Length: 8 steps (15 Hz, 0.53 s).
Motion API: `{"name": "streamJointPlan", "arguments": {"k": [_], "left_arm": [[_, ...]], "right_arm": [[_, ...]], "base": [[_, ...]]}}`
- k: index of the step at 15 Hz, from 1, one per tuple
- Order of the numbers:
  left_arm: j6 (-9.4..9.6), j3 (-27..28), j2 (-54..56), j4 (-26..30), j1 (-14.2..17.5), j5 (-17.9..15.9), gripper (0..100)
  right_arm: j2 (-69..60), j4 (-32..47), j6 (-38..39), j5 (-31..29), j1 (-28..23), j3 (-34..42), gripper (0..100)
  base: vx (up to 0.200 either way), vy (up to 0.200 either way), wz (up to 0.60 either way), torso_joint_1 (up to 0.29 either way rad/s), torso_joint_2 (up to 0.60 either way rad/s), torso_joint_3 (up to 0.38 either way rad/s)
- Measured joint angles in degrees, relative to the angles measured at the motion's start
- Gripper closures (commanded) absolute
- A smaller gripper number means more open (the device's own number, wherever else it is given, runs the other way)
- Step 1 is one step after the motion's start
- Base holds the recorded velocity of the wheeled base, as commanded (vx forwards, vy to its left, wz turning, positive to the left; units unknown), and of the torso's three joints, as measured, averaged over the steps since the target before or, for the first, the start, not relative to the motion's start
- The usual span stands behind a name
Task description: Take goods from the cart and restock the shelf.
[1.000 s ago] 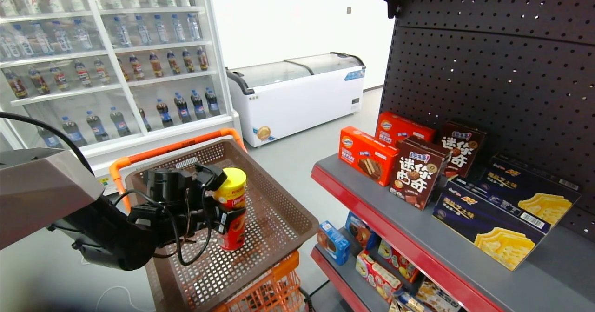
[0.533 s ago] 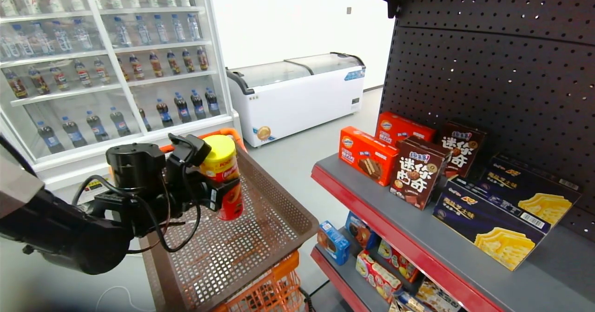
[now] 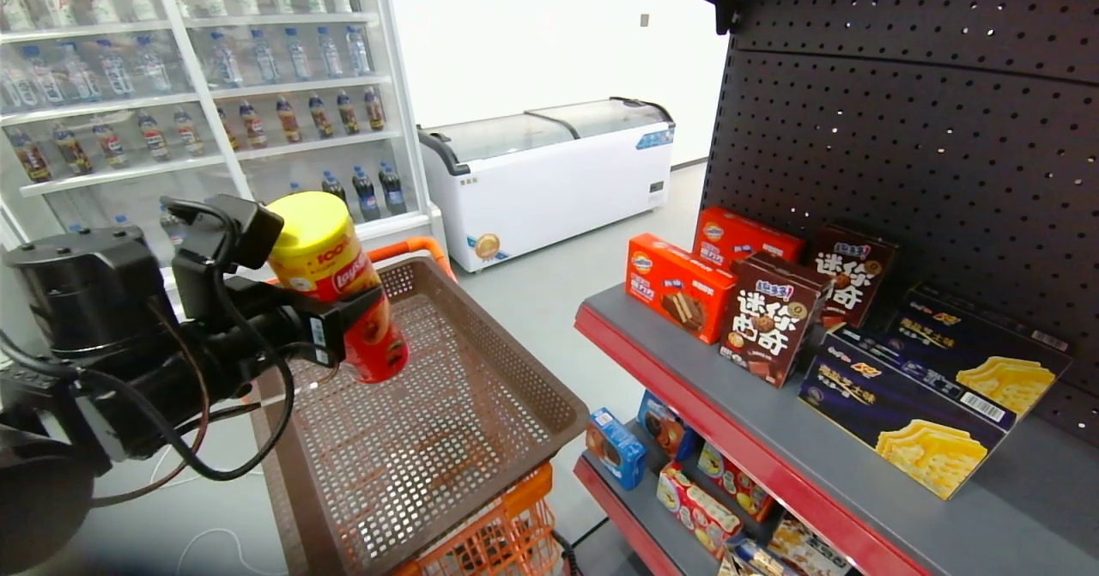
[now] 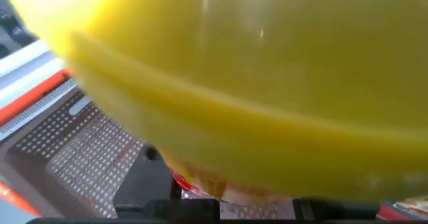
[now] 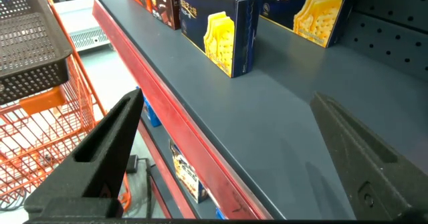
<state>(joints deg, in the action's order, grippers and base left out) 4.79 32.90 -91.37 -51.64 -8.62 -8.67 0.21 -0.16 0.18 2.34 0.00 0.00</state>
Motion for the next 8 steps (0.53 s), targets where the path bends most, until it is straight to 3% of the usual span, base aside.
{"name": "streamJointPlan", "arguments": {"k": [8], "left_arm": [[-0.15,-4.5,25.8,29.4,1.7,0.8,100]], "right_arm": [[0.0,0.0,0.0,0.0,0.0,0.0,0]], "base": [[0.0,0.0,0.0,0.0,0.0,0.0]]}}
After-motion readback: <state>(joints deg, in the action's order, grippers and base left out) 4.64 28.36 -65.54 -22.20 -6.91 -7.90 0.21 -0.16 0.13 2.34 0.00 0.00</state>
